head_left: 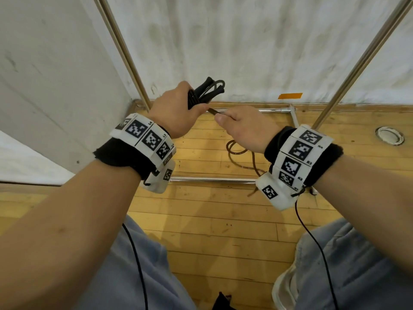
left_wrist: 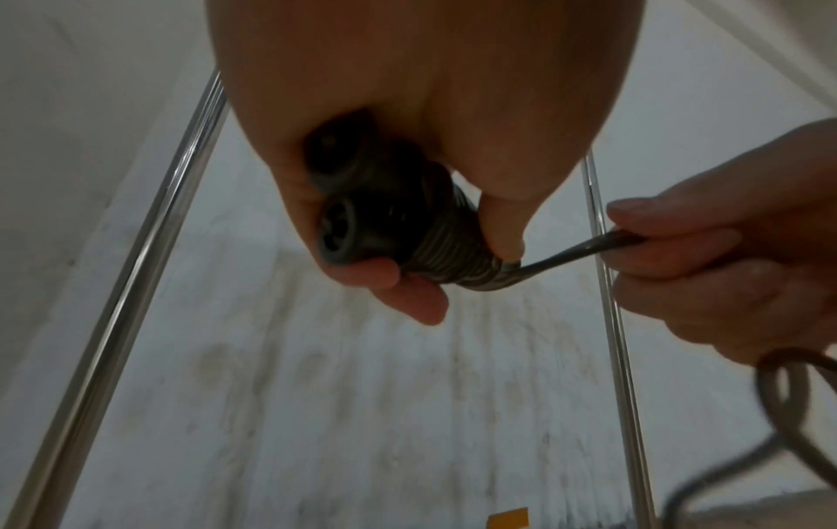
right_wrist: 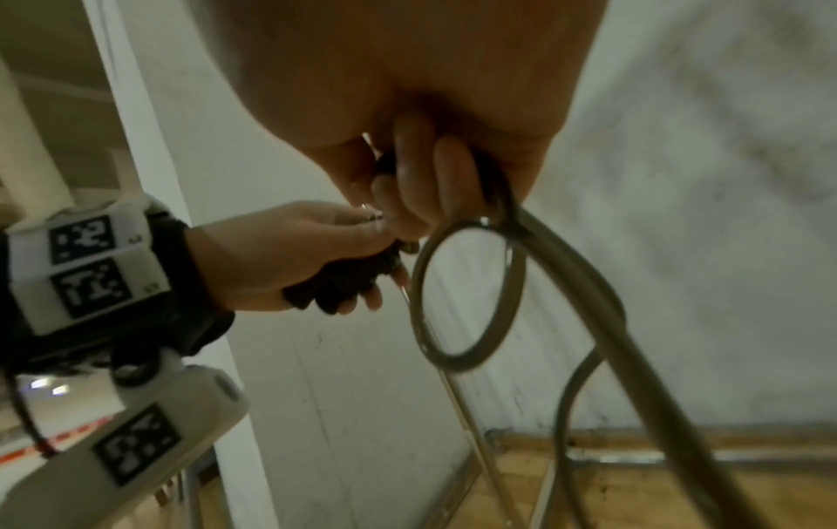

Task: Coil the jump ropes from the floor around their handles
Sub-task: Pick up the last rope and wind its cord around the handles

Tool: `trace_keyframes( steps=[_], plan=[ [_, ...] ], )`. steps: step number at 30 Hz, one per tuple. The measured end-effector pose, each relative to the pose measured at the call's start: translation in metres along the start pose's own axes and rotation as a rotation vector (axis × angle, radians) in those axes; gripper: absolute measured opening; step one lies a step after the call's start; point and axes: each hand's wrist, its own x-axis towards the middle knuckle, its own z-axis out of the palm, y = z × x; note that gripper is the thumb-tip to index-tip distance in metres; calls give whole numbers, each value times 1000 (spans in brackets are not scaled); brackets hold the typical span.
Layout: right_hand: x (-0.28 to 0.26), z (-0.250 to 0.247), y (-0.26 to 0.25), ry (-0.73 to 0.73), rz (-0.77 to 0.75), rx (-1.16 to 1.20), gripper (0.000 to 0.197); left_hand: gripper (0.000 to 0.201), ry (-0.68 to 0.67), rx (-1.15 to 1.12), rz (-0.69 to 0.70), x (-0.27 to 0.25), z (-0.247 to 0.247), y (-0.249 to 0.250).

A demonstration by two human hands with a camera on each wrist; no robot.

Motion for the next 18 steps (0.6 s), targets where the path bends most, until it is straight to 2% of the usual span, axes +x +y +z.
trace_keyframes(
  steps=[5,10,12,15,18],
  plan=[
    [3,-9,3,0,-4,-73,51,40,-86,33,-50,1,10,-2],
    [-3,-12,9,-45,20,-191,33,41,-196,143,-16,-1,13,1],
    [-4,-13,12,-43,32,-241,34,32,-243,225,23,-5,19,9],
    [-3,-20,15,44,53,-304,38,24,-248,307,105,-11,30,23],
    [-1,-26,19,158,80,-318,42,39,-245,336,157,-14,33,34]
  ],
)
